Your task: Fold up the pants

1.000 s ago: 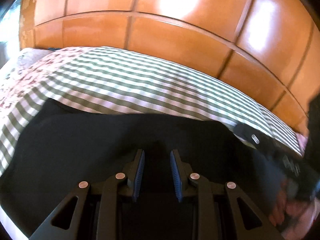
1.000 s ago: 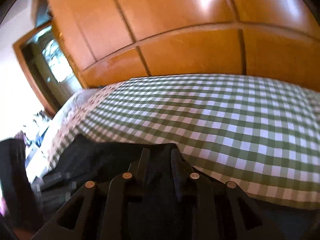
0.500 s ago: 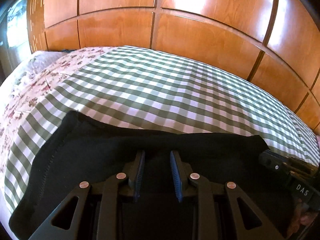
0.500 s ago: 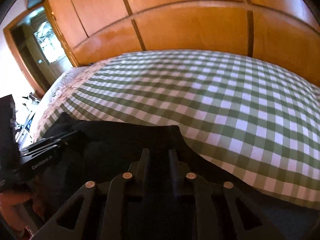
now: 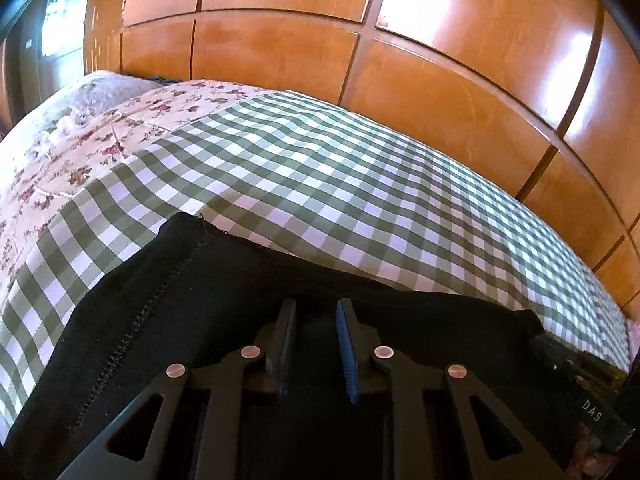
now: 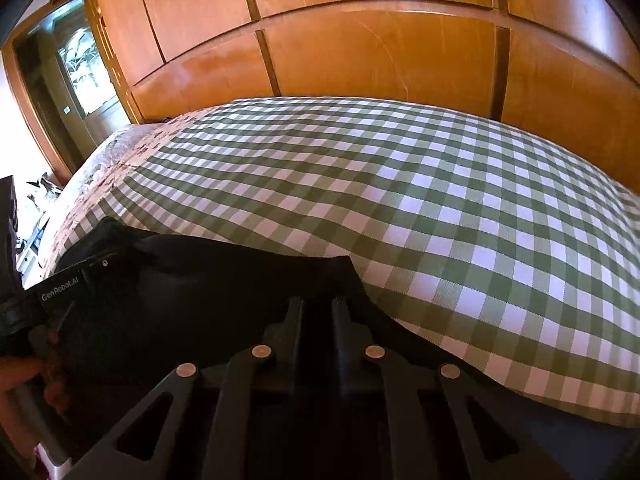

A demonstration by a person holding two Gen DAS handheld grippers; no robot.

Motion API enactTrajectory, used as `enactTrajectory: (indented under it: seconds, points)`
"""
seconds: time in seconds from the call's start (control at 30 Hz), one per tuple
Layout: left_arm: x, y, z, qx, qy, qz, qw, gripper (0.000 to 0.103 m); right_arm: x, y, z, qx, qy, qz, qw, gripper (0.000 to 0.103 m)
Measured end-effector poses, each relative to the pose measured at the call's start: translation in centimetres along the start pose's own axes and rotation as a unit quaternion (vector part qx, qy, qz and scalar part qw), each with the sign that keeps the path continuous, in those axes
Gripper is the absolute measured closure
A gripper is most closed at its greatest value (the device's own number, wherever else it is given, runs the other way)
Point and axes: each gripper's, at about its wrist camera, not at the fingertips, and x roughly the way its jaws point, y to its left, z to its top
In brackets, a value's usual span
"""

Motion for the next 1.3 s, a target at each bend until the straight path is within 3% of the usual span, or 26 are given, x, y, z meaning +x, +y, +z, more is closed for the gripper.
enactTrajectory:
  seconds: [0.17, 0.43, 0.53, 0.67, 0.73, 0.8, 0.87, 0.93, 1.3]
  points:
    - [-1.1, -0.7, -0.1, 0.006, 0.003, 0.005, 1.0000, 0.079, -1.5, -0.6, -0.2, 0.019, -0.020, 0.027, 0.999, 0.087]
    - [-4.7, -3.5, -2.9, 0.010, 0.002, -0.036, 0.9993, 0.077, -9.0, -2.4, -4.0, 0.081, -0.063, 0.038, 0.994, 0.083]
    - [-5.3, -5.9, -4.5, 0.021, 0.014, -0.055, 0.9982, 0.076, -11.5, -3.8, -6.8, 0.094, -0.065, 0.024, 0.993, 0.081]
    - [-6.2, -9.5, -6.5, 0.044, 0.024, -0.085, 0.9951, 0.076, -14.3, -6.7, -10.3, 0.116, -0.059, -0.026, 0.991, 0.080]
    - [-6.5, -11.3, -7.4, 0.062, 0.027, -0.094, 0.9932, 0.072, -15.2, -8.0, -11.2, 0.130, -0.059, -0.040, 0.989, 0.080]
    - [-6.9, -13.1, -8.4, 0.086, 0.032, -0.101, 0.9907, 0.065, -16.8, -10.0, -12.6, 0.158, -0.062, -0.055, 0.984, 0.076]
    - [-7.2, -14.6, -9.4, 0.107, 0.035, -0.113, 0.9873, 0.064, -18.1, -11.6, -13.7, 0.184, -0.069, -0.068, 0.978, 0.065]
    - [-7.3, -15.9, -10.2, 0.124, 0.040, -0.118, 0.9843, 0.064, -19.2, -12.9, -14.7, 0.206, -0.077, -0.074, 0.973, 0.064]
    - [-7.9, -18.6, -12.3, 0.161, 0.036, -0.120, 0.9790, 0.062, -24.3, -17.1, -19.2, 0.275, -0.111, -0.107, 0.949, 0.050]
